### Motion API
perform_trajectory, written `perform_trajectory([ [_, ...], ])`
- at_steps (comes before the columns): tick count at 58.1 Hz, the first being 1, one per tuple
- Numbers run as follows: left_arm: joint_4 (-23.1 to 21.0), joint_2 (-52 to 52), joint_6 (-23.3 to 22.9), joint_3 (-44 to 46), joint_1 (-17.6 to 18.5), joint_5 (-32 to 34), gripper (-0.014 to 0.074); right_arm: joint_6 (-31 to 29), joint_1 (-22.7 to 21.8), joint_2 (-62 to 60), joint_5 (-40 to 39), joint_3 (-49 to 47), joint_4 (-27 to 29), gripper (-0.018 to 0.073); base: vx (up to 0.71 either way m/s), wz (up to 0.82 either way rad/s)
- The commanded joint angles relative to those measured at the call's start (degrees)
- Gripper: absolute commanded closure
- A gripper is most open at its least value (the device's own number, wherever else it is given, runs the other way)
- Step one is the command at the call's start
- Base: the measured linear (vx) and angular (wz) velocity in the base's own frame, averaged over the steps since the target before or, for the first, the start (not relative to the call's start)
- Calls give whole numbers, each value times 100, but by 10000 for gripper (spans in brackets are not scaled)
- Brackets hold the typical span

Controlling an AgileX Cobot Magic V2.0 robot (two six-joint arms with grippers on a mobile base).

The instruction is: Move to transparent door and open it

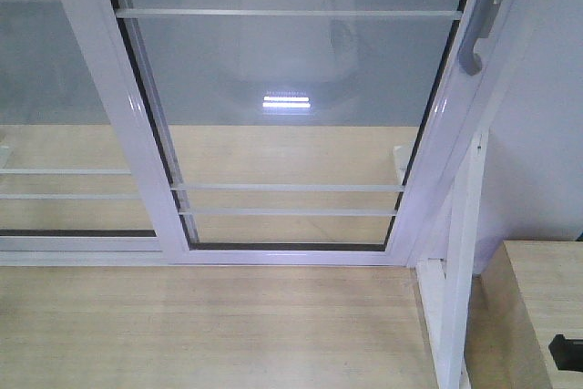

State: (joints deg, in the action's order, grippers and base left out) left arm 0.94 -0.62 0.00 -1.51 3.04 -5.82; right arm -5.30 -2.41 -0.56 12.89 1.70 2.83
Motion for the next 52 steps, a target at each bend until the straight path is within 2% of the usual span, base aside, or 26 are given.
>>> perform_trajectory([
  [1,-57,-71,-53,-175,41,444,602,-6,-20,-79,-458,78,-14,567,21,-1],
  [36,-57,-75,-53,-175,19,443,602,-6,0,-71,-458,78,-14,567,15,-2],
  [41,-57,220,-53,-142,52,582,602,-6,-91,74,-537,78,12,567,1,-8],
  [52,-57,324,-53,-136,31,424,602,-6,-71,93,-405,78,3,567,-3,4],
])
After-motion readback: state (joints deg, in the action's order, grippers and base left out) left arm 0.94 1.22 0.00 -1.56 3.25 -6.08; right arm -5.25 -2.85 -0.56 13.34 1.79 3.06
